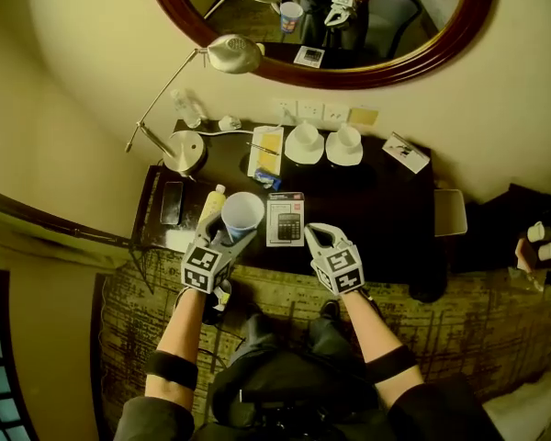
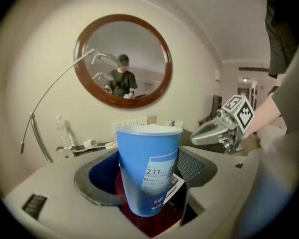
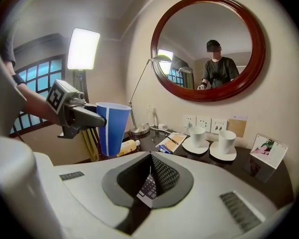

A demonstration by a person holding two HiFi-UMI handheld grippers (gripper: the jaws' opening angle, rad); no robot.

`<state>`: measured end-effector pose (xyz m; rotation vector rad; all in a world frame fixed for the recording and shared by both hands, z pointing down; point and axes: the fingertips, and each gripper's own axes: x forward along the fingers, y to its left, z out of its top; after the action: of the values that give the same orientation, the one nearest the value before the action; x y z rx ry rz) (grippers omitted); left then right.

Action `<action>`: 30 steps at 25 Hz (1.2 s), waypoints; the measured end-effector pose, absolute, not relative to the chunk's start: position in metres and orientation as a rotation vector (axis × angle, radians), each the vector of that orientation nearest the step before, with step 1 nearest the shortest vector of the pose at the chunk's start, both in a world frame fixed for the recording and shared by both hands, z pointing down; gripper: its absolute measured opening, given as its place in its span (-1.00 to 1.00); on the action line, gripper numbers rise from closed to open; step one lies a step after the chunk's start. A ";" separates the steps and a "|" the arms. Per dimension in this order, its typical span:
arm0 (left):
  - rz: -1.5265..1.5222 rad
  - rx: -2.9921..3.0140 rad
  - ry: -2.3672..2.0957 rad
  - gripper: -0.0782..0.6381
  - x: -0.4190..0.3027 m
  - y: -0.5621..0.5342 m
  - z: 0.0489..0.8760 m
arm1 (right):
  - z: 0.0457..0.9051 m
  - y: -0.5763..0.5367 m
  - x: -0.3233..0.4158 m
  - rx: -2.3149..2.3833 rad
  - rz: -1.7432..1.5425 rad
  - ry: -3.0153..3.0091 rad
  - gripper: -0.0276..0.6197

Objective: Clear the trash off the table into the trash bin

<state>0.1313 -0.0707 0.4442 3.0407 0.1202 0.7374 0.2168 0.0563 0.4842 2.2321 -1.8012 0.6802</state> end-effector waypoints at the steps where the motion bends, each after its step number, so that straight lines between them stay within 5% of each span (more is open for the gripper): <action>1: 0.678 3.026 0.076 0.23 0.125 -0.068 0.440 | 0.479 0.057 0.217 2.237 0.664 -1.816 -0.91; 15: 0.596 3.001 -0.248 0.23 0.086 -0.054 0.444 | 0.465 0.042 0.201 2.133 0.616 -1.946 -0.91; 30: 0.616 2.708 -0.936 0.23 -0.134 -0.127 0.482 | 0.492 -0.099 -0.015 1.407 0.522 -2.373 -0.91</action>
<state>-0.1338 -0.1271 0.4819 2.7080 -0.9364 0.6162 -0.0149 -0.0990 0.4924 1.4073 -2.3731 0.5217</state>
